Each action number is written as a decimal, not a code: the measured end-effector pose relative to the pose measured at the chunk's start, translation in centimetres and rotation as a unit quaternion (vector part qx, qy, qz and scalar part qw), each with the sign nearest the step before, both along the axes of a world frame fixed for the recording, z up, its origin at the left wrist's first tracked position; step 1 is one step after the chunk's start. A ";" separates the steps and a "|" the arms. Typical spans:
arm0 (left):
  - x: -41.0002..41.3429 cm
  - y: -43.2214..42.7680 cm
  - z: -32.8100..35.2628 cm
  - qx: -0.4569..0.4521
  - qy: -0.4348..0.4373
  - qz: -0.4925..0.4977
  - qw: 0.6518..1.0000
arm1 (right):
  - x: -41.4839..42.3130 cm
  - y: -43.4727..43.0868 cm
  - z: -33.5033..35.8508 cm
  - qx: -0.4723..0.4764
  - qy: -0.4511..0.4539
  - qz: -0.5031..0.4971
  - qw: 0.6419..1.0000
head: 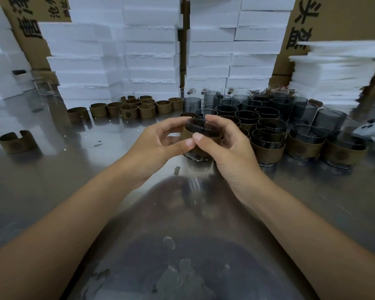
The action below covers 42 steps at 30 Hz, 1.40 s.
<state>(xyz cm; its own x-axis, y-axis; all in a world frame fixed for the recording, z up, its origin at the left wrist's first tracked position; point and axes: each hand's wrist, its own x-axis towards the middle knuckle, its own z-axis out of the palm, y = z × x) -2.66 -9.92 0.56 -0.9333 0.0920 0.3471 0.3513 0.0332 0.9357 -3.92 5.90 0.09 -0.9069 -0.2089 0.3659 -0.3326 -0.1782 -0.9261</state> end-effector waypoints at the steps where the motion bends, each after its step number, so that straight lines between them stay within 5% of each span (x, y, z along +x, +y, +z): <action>1: 0.0 0.0 0.0 -0.007 -0.002 -0.005 1.000 | 0.0 0.0 0.0 0.015 0.009 -0.018 1.000; 12: -0.1 -0.6 -0.2 -0.138 -0.088 -0.052 0.985 | 0.1 0.0 -0.8 0.211 0.062 -0.134 0.966; 19: -0.7 -0.8 -0.4 -0.153 -0.094 0.049 0.982 | 0.3 0.0 -0.8 0.271 0.075 -0.166 0.945; 27: -0.8 -0.9 -0.5 -0.138 -0.100 0.103 0.980 | 0.5 0.9 -0.3 0.415 0.109 -0.273 0.861; 42: -0.9 -1.6 -1.0 -0.139 -0.084 0.137 0.977 | -0.5 1.6 -0.8 0.409 0.104 -0.253 0.871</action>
<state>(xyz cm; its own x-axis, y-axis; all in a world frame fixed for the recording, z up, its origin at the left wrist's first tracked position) -3.52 -11.49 -0.48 -0.9778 -0.1002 0.1840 0.1359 0.3649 0.9211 -4.42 7.47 -0.70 -0.8906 -0.0686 0.4497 -0.3519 0.7302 -0.5856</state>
